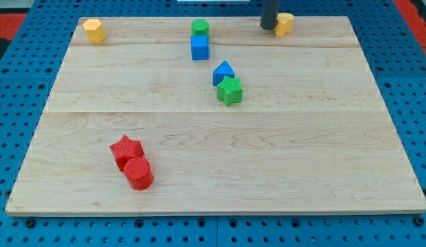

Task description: Move arm at bottom center of the board

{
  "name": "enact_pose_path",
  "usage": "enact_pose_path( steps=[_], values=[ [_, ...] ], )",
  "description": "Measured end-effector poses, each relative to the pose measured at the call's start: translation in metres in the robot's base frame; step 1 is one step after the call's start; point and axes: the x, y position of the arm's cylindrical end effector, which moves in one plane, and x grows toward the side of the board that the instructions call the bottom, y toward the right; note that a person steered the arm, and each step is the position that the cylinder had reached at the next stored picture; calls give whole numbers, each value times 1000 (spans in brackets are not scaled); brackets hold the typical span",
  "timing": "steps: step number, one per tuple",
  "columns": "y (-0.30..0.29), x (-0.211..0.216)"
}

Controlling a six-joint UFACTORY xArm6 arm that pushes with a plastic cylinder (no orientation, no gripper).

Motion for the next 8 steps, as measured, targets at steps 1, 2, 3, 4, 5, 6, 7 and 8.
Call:
enact_pose_path(
  steps=[1, 2, 3, 4, 5, 6, 7, 8],
  values=[
    [-3, 0],
    [-3, 0],
    [-3, 0],
    [-18, 20],
    [-43, 46],
    [-68, 75],
    [-23, 106],
    [34, 170]
  ],
)
